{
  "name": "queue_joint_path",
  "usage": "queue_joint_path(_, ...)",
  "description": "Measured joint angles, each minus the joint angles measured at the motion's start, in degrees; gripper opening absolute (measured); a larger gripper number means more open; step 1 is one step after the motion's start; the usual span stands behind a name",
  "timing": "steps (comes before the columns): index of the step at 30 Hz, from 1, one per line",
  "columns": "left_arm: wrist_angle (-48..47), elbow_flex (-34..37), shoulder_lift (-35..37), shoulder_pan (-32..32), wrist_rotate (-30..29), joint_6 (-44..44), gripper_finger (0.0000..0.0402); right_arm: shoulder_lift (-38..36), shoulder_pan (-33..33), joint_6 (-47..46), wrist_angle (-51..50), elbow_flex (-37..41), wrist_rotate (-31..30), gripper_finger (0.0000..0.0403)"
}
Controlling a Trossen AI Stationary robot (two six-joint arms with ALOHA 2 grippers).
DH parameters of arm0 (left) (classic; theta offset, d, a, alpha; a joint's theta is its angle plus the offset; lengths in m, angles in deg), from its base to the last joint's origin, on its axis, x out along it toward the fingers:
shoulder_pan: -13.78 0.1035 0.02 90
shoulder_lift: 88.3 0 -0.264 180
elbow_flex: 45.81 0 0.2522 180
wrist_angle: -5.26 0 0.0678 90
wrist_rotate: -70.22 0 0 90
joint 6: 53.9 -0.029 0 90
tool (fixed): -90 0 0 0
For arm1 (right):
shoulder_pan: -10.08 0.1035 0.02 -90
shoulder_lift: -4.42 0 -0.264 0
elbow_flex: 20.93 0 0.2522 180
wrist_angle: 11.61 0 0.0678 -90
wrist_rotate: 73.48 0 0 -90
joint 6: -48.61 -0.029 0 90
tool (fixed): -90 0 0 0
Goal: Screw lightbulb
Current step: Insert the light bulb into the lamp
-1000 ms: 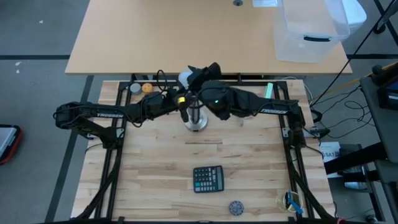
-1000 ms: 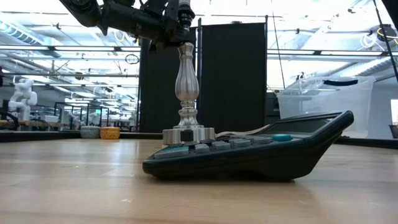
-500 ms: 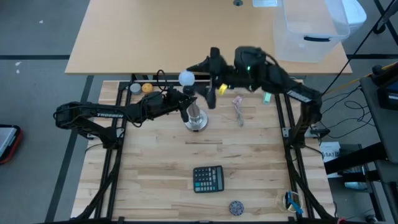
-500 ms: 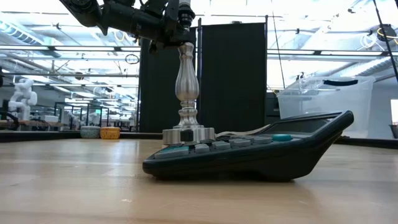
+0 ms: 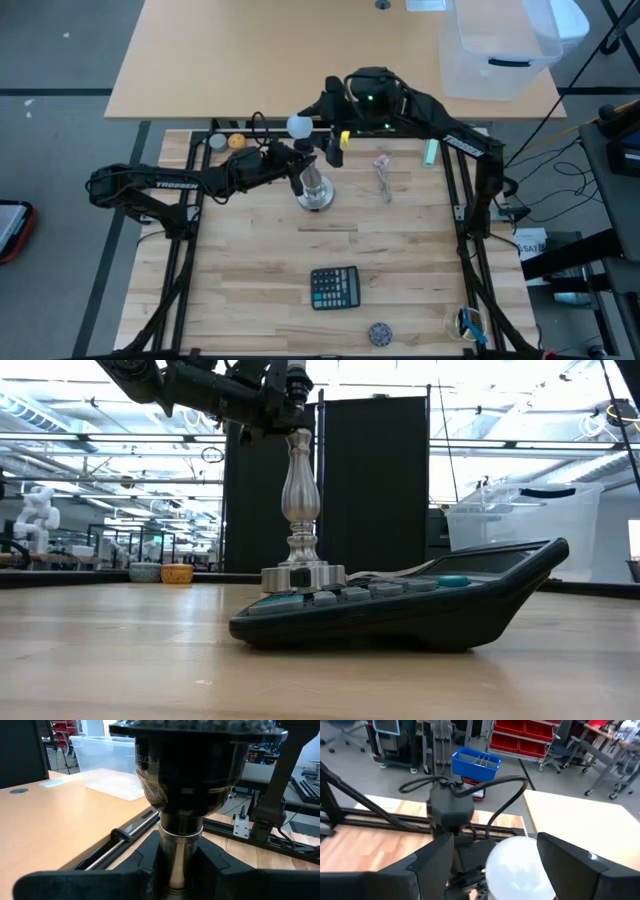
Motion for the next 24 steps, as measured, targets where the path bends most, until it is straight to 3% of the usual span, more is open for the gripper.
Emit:
queue_joint_path(8,-0.2,0.0,0.0,0.0,0.0,0.7,0.0073,0.4,-1.2,4.5,1.9,0.0,0.3,0.028)
queue_joint_path(24,-0.3,0.0,0.0,0.0,0.5,0.9,0.0073,0.7,0.2,1.2,9.3,0.0,-4.5,0.0277)
